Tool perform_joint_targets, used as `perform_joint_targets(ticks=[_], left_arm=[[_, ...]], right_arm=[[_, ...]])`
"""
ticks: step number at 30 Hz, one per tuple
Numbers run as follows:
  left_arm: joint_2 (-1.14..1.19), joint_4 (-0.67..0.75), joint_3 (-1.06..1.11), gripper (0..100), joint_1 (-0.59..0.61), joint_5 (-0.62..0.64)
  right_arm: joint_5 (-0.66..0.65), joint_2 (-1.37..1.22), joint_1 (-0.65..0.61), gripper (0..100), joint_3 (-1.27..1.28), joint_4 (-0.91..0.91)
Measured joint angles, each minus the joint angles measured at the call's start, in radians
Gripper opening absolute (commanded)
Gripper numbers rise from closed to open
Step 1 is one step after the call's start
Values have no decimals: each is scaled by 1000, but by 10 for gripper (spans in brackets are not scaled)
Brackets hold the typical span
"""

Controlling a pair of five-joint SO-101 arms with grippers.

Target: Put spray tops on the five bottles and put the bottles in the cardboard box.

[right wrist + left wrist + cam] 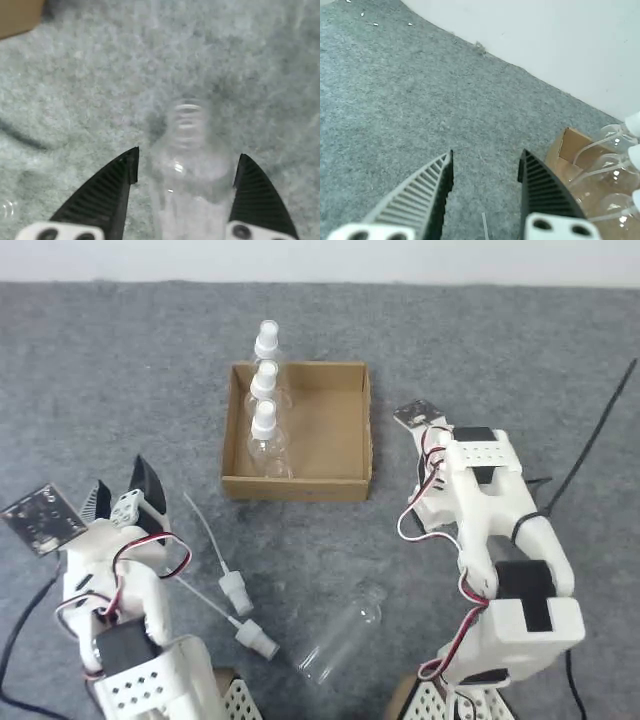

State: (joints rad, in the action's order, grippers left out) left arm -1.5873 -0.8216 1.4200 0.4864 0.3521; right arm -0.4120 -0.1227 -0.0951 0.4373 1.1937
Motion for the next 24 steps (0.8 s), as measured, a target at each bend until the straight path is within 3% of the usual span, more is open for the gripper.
perform_joint_targets(ticks=[11, 24], left_arm=[[0, 0, 0, 200, 0, -2], [0, 0, 0, 200, 0, -51]], right_arm=[[5, 0, 21, 7, 0, 0], [28, 221, 21, 9, 0, 124]])
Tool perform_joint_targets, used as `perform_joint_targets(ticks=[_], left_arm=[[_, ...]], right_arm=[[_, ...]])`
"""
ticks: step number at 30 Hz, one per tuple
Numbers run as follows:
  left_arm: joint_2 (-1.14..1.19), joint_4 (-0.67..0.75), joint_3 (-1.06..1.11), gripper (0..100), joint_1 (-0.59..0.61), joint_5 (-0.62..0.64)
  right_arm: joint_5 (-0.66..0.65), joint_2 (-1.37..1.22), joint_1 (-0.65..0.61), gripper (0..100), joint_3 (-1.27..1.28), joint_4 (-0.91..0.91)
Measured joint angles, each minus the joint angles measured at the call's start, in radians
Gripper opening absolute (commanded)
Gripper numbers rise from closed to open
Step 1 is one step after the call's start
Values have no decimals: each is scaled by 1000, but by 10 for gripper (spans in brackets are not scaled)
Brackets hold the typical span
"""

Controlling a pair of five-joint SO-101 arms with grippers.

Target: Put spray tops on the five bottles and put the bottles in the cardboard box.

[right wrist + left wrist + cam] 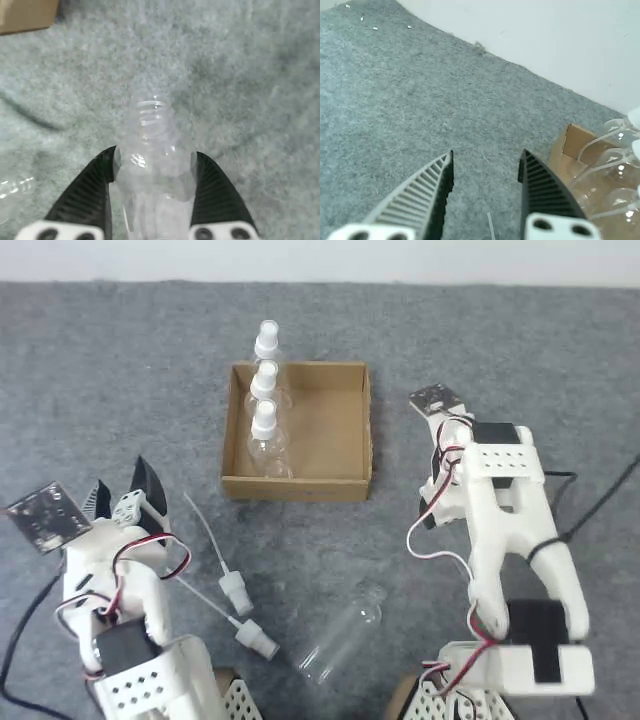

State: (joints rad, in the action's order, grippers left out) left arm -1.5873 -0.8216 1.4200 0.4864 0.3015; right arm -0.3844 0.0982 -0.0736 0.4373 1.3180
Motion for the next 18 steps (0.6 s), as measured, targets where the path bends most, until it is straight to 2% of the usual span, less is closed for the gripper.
perform_joint_targets(ticks=[9, 15, 18], left_arm=[[0, 0, 0, 200, 0, -35], [0, -6, 0, 200, 0, -100], [0, -66, -14, 200, 0, -146]], right_arm=[[321, 137, -147, 9, 0, 38], [370, 183, -146, 7, 0, 40], [373, 199, -135, 7, 0, 40]])
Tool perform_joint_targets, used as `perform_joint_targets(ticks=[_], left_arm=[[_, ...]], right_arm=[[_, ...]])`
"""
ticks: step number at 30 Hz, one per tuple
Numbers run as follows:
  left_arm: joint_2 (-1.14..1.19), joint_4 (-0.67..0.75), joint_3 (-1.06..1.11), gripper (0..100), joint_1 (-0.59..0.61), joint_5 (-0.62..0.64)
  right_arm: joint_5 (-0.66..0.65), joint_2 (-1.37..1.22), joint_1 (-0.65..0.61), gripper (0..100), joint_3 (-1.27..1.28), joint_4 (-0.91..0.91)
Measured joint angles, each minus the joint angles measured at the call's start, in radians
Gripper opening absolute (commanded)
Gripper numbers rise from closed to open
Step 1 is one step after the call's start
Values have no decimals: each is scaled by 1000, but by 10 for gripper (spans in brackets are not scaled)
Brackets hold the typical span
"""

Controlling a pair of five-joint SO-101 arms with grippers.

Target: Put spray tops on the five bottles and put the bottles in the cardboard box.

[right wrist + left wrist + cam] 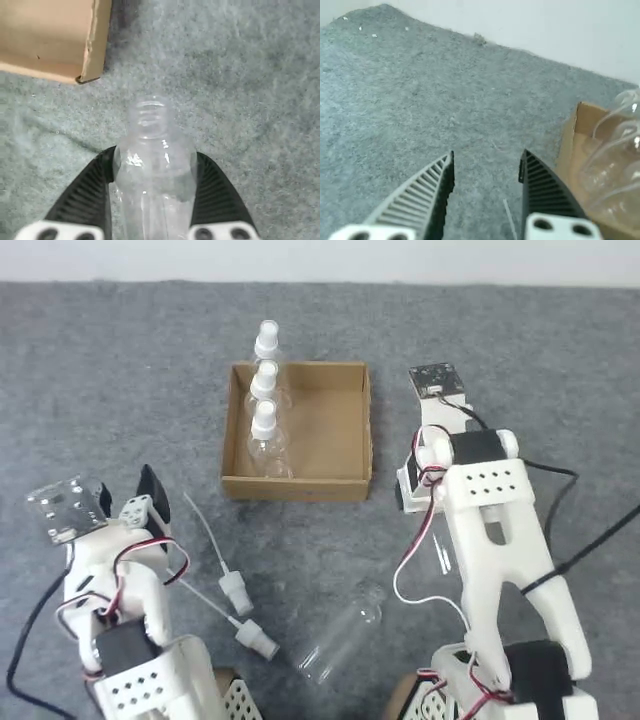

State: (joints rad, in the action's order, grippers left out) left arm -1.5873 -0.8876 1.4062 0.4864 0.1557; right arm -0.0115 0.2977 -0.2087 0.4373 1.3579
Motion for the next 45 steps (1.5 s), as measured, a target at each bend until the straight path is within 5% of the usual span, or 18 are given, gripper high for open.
perform_joint_targets(ticks=[31, 45], left_arm=[[-3, -470, -130, 200, -126, -937], [-8, -586, -130, 200, -126, -1162]], right_arm=[[0, 8, 157, 7, 60, -100], [0, 8, 189, 7, 60, -103]])
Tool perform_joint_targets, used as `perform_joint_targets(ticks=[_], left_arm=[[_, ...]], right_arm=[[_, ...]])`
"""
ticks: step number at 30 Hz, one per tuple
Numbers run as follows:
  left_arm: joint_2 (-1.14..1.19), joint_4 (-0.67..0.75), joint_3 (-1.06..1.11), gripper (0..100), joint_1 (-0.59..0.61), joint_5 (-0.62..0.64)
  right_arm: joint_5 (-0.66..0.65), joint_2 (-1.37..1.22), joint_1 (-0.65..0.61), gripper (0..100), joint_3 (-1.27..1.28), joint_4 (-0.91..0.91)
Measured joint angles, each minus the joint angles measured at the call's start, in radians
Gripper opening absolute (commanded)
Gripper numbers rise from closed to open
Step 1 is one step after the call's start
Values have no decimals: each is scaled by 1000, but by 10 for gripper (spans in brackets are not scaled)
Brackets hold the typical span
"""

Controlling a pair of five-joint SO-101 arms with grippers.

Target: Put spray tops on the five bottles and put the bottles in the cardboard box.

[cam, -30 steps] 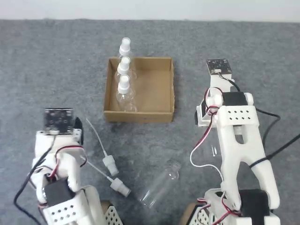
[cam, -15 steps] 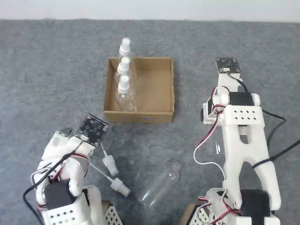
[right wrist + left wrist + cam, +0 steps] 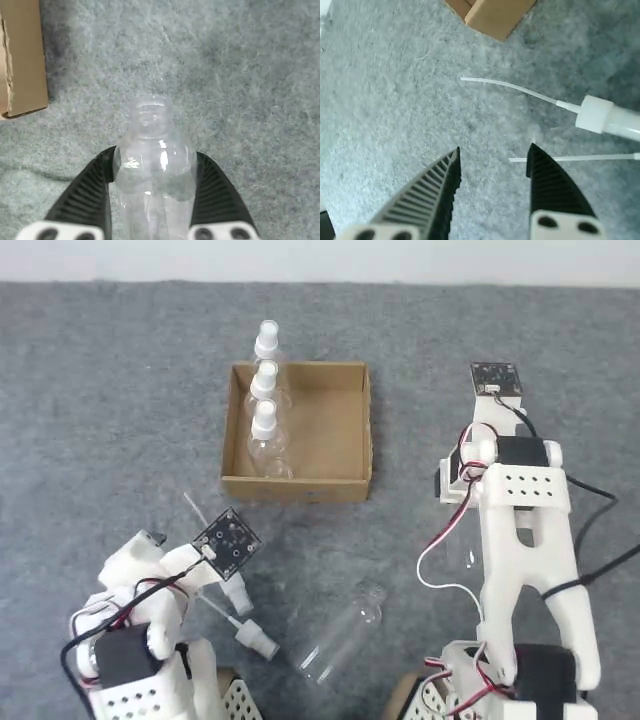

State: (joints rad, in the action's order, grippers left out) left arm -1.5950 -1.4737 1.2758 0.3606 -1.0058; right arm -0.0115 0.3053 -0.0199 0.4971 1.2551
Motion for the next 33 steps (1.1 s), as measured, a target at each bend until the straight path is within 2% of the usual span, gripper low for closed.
perform_joint_targets(ticks=[4, 10, 15, 20, 25, 33], left_arm=[[60, 0, -26, 196, 0, -23], [321, -8, -160, 199, -2, -41], [491, -94, -258, 242, -2, -176], [577, -115, -275, 261, -8, -296], [698, -117, -275, 260, -115, -333], [876, -78, -275, 235, -287, -334]], right_arm=[[0, 0, 0, 7, 0, 0], [0, 0, 6, 7, 0, 0], [0, 0, 6, 7, 0, 0], [0, 0, 21, 7, 0, -14], [0, 0, 81, 7, 0, -49], [3, 0, 86, 7, 23, -60]])
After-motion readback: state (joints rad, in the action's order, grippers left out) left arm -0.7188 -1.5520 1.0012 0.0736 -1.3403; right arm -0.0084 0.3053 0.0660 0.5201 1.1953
